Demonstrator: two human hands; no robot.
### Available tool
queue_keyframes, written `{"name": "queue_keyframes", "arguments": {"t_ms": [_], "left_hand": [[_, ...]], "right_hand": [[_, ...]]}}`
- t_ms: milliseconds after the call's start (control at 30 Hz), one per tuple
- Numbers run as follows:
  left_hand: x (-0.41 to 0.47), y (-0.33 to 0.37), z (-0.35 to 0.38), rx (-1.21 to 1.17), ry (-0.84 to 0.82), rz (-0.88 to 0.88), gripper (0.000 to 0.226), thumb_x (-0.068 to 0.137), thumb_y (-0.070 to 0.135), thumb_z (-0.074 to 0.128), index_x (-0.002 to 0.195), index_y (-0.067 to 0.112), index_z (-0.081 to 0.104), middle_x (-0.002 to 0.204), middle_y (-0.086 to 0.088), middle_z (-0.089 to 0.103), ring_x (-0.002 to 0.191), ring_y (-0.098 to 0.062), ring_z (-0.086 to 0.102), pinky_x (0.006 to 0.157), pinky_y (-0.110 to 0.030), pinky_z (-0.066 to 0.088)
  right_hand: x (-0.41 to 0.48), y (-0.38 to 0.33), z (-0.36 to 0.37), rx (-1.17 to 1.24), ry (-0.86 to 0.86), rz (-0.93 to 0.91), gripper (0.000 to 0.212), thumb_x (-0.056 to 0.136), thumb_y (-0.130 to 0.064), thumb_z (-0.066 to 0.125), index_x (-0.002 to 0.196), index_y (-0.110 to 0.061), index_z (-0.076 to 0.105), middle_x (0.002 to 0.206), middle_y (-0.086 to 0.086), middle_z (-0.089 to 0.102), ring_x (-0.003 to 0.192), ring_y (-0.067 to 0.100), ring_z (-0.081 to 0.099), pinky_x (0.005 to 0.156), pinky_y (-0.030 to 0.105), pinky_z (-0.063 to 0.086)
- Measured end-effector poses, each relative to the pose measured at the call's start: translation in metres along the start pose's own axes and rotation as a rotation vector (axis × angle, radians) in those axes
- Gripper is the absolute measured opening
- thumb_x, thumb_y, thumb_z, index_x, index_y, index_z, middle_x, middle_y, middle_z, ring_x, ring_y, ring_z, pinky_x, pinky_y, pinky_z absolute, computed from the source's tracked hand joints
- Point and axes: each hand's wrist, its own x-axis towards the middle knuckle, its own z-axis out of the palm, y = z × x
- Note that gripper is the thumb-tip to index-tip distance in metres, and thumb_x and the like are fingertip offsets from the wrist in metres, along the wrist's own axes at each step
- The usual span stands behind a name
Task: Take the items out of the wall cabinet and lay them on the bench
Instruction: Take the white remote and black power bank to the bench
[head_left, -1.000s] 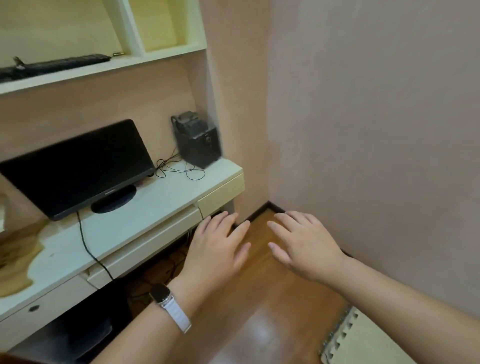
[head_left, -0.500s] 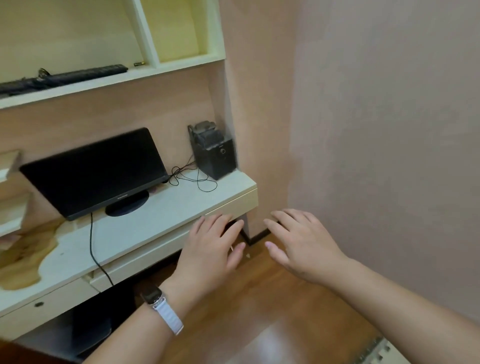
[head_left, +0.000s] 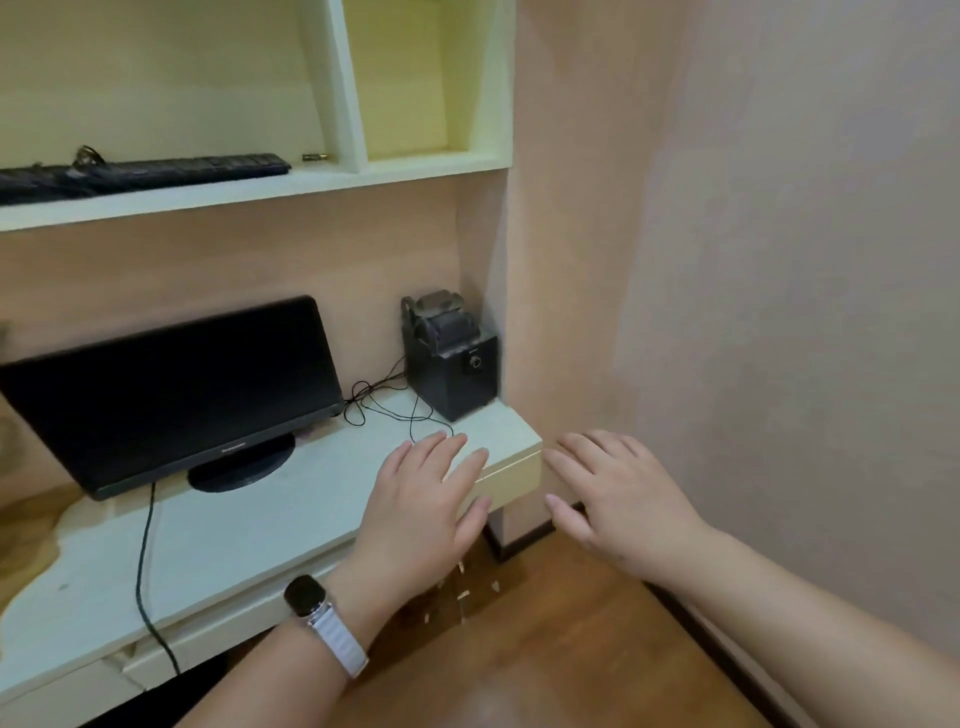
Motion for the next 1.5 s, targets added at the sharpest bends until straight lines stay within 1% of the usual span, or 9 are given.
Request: {"name": "queue_keyframes", "arguments": {"t_ms": [167,400,700,867,1033,1167,1267,1400,1500], "left_hand": [[0.046,-0.067,0.001,0.022,0.040,0.012,0.048,0.092,0.049,0.040,0.129,0.026,0.059,0.132,-0.001,0.060,0.126,-0.023,0.052,0.105,-0.045,0.039],[0.100,-0.130,0.007,0.028,0.141,0.036,0.042,0.090,0.042,0.056,0.126,0.021,0.062,0.128,-0.004,0.062,0.124,-0.026,0.053,0.105,-0.046,0.039],[0.173,-0.166,0.024,0.090,0.242,0.075,0.042,0.088,0.041,0.055,0.123,0.019,0.064,0.125,-0.005,0.063,0.121,-0.028,0.055,0.102,-0.045,0.039],[0.230,-0.187,0.019,0.166,0.293,0.021,0.042,0.087,0.040,0.057,0.122,0.018,0.064,0.126,-0.007,0.062,0.120,-0.029,0.055,0.102,-0.045,0.039],[0.303,-0.191,0.005,0.224,0.321,-0.035,0.044,0.087,0.042,0.055,0.123,0.017,0.064,0.127,-0.008,0.062,0.119,-0.030,0.056,0.100,-0.045,0.042],[0.355,-0.192,-0.010,0.260,0.335,-0.091,0.047,0.088,0.045,0.052,0.125,0.019,0.062,0.130,-0.006,0.061,0.119,-0.028,0.055,0.099,-0.045,0.042],[0.384,-0.196,-0.021,0.280,0.396,-0.115,0.046,0.086,0.045,0.052,0.122,0.019,0.064,0.127,-0.006,0.062,0.116,-0.027,0.057,0.097,-0.043,0.043],[0.415,-0.203,-0.039,0.272,0.491,-0.148,0.044,0.087,0.046,0.053,0.120,0.020,0.065,0.125,-0.004,0.062,0.114,-0.027,0.058,0.093,-0.040,0.044],[0.437,-0.203,-0.060,0.277,0.573,-0.109,0.043,0.087,0.046,0.055,0.120,0.020,0.065,0.126,-0.003,0.061,0.115,-0.025,0.056,0.095,-0.040,0.042]], "right_hand": [[0.085,-0.007,0.012,-0.028,-0.003,-0.022,0.049,0.091,-0.050,0.040,0.124,-0.020,0.060,0.122,0.003,0.064,0.112,0.026,0.058,0.095,0.040,0.045],[0.164,-0.011,0.024,-0.013,0.067,-0.045,0.047,0.091,-0.047,0.042,0.122,-0.018,0.061,0.122,0.004,0.063,0.111,0.026,0.058,0.090,0.039,0.046],[0.254,0.035,0.045,0.010,0.188,-0.087,0.047,0.089,-0.045,0.046,0.120,-0.014,0.063,0.120,0.005,0.064,0.110,0.028,0.058,0.086,0.038,0.045],[0.321,0.073,0.056,0.053,0.246,-0.137,0.047,0.089,-0.046,0.045,0.120,-0.015,0.063,0.122,0.003,0.063,0.111,0.027,0.057,0.088,0.035,0.037],[0.389,0.110,0.049,0.119,0.320,-0.199,0.048,0.088,-0.046,0.044,0.121,-0.016,0.062,0.124,0.004,0.062,0.115,0.027,0.055,0.090,0.037,0.040],[0.437,0.139,0.037,0.124,0.332,-0.258,0.052,0.089,-0.048,0.041,0.124,-0.017,0.061,0.128,0.005,0.061,0.118,0.029,0.055,0.095,0.043,0.045],[0.470,0.157,0.029,0.128,0.421,-0.306,0.050,0.087,-0.048,0.042,0.118,-0.016,0.064,0.123,0.006,0.064,0.113,0.030,0.059,0.091,0.042,0.048],[0.512,0.173,0.008,0.133,0.567,-0.350,0.048,0.086,-0.047,0.044,0.114,-0.015,0.067,0.118,0.006,0.066,0.107,0.029,0.059,0.087,0.038,0.043],[0.538,0.180,-0.018,0.167,0.646,-0.370,0.049,0.085,-0.046,0.045,0.113,-0.013,0.068,0.118,0.009,0.066,0.107,0.031,0.061,0.081,0.041,0.051]]}}
